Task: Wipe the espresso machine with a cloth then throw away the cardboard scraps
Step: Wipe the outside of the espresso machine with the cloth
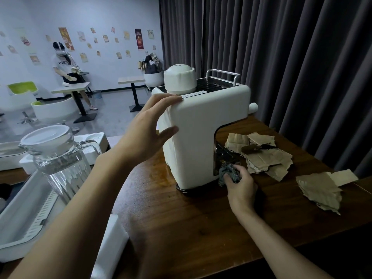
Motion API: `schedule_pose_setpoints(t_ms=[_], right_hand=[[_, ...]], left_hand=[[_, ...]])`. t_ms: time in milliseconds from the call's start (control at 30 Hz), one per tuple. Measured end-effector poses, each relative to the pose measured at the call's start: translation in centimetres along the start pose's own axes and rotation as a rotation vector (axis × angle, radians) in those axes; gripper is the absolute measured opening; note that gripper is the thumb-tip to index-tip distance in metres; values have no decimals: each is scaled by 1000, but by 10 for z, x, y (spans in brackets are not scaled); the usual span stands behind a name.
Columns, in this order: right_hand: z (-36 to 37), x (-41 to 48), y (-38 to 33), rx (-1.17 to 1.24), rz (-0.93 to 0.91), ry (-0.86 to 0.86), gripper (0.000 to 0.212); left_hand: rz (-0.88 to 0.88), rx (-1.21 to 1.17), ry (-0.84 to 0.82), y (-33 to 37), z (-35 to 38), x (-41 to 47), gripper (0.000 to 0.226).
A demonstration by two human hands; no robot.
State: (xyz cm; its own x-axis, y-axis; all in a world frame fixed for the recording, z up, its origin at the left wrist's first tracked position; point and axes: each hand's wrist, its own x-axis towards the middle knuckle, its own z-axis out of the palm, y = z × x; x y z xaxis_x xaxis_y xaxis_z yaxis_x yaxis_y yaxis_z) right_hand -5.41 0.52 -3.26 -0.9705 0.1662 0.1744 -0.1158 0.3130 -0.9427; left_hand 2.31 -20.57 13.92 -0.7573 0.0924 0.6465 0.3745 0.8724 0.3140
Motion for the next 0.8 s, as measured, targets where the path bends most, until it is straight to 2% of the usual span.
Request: schedule_pose_setpoints(t_ms=[300,433,567,700,800], right_hand=[[24,-34,-9,26,22,-40,45],[32,-47,-12,-7,-26,-25,42],[42,-66,-20,-4,-172,7,39],[47,-82,-26,-118,-410,-48,37],[42,-76,-25,-168,-509,-53,35]], left_hand=[[-7,-30,-20,-2,2,-1,63],[5,-46,-47,-3,1,-3,68],[17,-34,-55,-4,1,-4,73],[21,-22,-50,-4,1,-5,73],[22,-12,-54,-3,0,-5,74]])
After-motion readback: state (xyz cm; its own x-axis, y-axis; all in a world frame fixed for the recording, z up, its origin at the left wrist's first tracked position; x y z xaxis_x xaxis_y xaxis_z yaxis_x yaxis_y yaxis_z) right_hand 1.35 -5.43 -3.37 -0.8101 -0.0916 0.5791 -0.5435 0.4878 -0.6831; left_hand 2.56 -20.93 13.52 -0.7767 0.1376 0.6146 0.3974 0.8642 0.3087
